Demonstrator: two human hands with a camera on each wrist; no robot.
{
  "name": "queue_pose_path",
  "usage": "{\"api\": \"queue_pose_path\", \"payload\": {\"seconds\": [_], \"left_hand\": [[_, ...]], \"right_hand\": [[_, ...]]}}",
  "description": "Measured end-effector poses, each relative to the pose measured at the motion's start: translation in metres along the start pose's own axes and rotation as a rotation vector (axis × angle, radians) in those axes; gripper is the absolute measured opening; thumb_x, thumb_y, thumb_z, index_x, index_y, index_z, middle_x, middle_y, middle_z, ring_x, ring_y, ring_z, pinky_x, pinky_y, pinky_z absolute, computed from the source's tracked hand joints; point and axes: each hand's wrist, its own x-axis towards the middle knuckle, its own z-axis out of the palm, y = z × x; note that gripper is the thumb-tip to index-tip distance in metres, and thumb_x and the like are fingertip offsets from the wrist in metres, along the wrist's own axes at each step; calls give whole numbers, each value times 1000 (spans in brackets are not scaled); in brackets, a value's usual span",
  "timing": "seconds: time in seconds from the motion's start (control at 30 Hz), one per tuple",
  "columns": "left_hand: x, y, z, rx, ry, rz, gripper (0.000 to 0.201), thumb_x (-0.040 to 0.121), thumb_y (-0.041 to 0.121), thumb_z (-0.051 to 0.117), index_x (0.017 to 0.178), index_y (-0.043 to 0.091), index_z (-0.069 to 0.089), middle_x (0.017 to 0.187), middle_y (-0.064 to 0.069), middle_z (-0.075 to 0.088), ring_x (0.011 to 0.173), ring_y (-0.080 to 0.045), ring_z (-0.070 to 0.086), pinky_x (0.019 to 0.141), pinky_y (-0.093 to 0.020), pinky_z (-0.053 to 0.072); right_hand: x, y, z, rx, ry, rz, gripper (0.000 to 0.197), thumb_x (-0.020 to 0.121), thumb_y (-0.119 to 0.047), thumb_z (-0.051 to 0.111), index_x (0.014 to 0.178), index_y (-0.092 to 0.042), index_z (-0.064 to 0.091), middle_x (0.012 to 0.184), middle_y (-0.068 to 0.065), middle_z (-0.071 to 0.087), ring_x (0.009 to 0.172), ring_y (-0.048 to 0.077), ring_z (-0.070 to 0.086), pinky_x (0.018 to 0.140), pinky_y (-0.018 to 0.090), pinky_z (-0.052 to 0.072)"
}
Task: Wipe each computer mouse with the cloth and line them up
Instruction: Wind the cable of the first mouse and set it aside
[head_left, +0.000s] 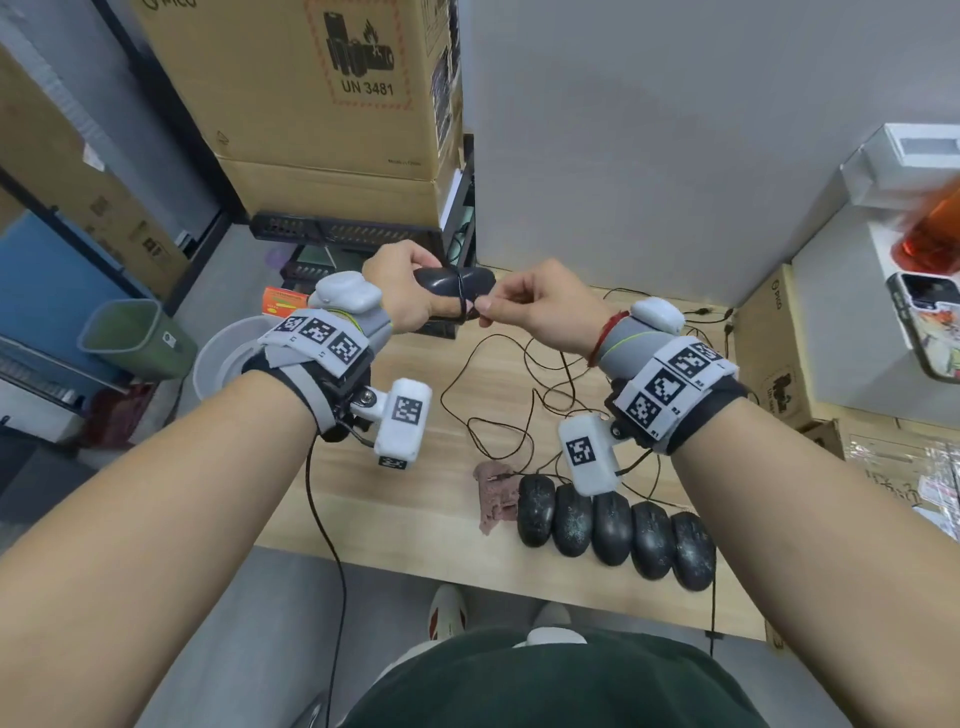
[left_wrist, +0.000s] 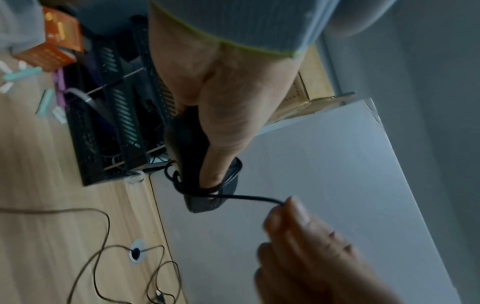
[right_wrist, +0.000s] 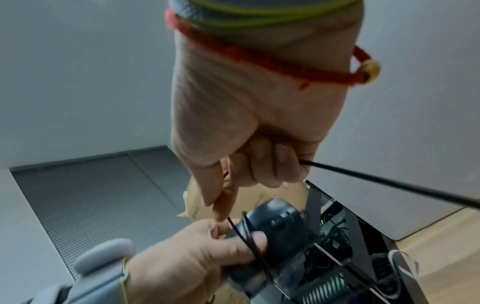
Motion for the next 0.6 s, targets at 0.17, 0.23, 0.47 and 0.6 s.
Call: {"api": "queue_pose_path", "payload": {"seconds": [0.17,0.23,0.47,0.6], "left_hand": [[-6,2,1,87,-158,117,54,54,35,98,94,25,63,94,4,68,78,-14,61,55,-25,41],[-8,5,0,54,-242,152,53,53,35,99,90,28,62,90,5,70,73,-11,61,58,-24,43],[-24,27,-5,-208,-471,245,56,52,29,98,95,19,64,83,-1,74,73,-18,60,72,-41,49],[-25,34,-7,-381,-512,216,57,51,27,96,97,17,64,91,-9,74,80,-26,64,78,-50,53]], "right_hand": [[9,-5,-15,17,106,-8,23,95,-25,67,83,-6,73,47,-16,54,45,0,44,52,11,34],[12,-2,-19,3,132,-2,24,94,-28,67,82,-8,74,53,-14,55,50,0,43,58,16,37],[18,20,-23,118,147,66,25,92,-35,69,78,-14,68,65,4,49,60,15,41,58,25,35],[14,25,-20,171,104,113,25,97,-13,62,72,-18,61,61,-8,60,53,4,53,52,19,42]]}}
